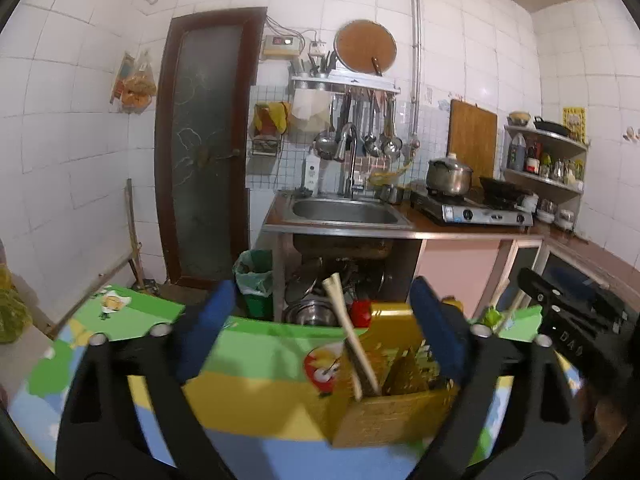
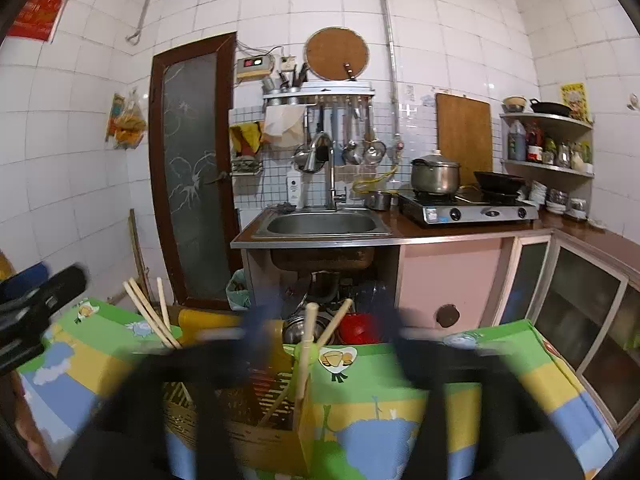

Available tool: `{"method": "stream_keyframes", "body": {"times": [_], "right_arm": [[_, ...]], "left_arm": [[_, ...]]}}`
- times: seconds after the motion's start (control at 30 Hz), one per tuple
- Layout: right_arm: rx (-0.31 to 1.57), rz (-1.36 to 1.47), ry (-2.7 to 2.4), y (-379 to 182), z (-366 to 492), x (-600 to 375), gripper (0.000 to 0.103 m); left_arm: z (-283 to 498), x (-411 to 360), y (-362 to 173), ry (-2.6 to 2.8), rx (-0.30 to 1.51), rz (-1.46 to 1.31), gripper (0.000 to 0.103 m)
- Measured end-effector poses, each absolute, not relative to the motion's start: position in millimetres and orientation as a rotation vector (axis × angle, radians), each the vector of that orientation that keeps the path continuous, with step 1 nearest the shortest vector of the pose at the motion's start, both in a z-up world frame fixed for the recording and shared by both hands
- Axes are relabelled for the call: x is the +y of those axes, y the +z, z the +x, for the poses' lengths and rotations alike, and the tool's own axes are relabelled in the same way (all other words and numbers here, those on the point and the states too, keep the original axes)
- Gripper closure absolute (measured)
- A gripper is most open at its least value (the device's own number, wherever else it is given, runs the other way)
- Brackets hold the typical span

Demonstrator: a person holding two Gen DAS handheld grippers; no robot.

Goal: Organize utensils
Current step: 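Open the left tool over the holder while the right tool releases its chopstick, then move both tools back toward the last two chopsticks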

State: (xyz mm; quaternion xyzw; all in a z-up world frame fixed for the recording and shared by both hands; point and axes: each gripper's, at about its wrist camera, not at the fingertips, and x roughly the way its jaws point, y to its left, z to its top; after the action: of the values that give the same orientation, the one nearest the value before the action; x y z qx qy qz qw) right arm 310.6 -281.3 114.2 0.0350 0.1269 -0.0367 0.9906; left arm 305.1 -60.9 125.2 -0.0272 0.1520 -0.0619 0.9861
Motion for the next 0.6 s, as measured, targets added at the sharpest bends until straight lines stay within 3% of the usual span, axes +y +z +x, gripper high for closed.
{"method": "stream_keyframes", "body": {"times": [0.13, 0.4, 0.6], "right_arm": [[0.264, 0.057, -0.085, 124, 288, -284, 0.029], [0.309, 0.035, -0.073, 119, 232, -274, 0.023], [0.405, 0.085, -0.075, 84, 203, -269, 0.023]], "left_arm": [[278, -36, 129, -0.121, 0.341, -0.045, 0.005], [226, 11, 91, -0.059, 0.445, -0.04, 0.005], [208, 35, 42, -0.024, 0.551, -0.062, 0.005]]}}
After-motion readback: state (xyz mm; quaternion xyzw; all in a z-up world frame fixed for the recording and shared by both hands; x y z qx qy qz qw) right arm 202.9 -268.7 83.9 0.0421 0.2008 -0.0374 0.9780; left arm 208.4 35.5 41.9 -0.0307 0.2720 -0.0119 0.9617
